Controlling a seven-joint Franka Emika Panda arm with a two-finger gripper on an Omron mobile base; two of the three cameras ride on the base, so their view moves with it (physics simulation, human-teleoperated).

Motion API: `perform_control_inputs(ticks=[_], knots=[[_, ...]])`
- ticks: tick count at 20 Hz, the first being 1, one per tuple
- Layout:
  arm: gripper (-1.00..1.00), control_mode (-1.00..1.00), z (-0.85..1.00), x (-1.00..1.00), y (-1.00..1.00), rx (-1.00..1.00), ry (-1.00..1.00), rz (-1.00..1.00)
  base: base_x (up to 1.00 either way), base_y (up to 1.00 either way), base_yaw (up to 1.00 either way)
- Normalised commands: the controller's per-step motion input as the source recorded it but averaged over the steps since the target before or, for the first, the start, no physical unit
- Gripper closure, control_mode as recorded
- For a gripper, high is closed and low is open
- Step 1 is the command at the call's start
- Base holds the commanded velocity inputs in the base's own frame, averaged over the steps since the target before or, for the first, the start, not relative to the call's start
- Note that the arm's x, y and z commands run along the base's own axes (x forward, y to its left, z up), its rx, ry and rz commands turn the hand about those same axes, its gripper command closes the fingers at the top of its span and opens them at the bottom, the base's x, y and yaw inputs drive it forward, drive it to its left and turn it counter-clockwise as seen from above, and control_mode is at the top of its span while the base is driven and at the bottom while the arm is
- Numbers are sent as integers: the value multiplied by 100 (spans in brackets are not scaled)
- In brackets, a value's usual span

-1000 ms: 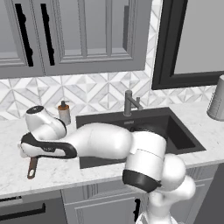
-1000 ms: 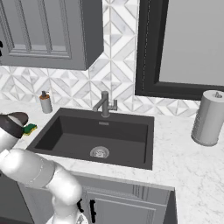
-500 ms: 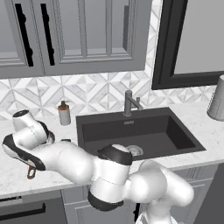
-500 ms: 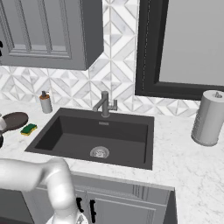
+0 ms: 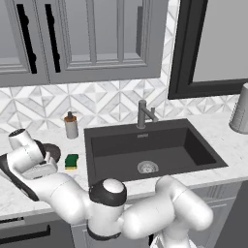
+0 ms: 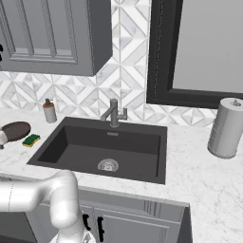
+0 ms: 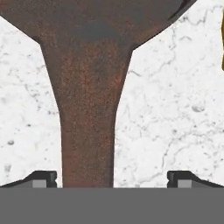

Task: Pick the pan and sponge and place them into the sink. Then turn on the water.

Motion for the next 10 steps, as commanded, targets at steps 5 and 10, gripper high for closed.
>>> perform_control_inputs(ticks=[5,10], knots=[[-100,-100,-45,1,0,0,-12,-1,0,0,0],[-100,-100,-48,0,0,0,-14,-1,0,0,0]])
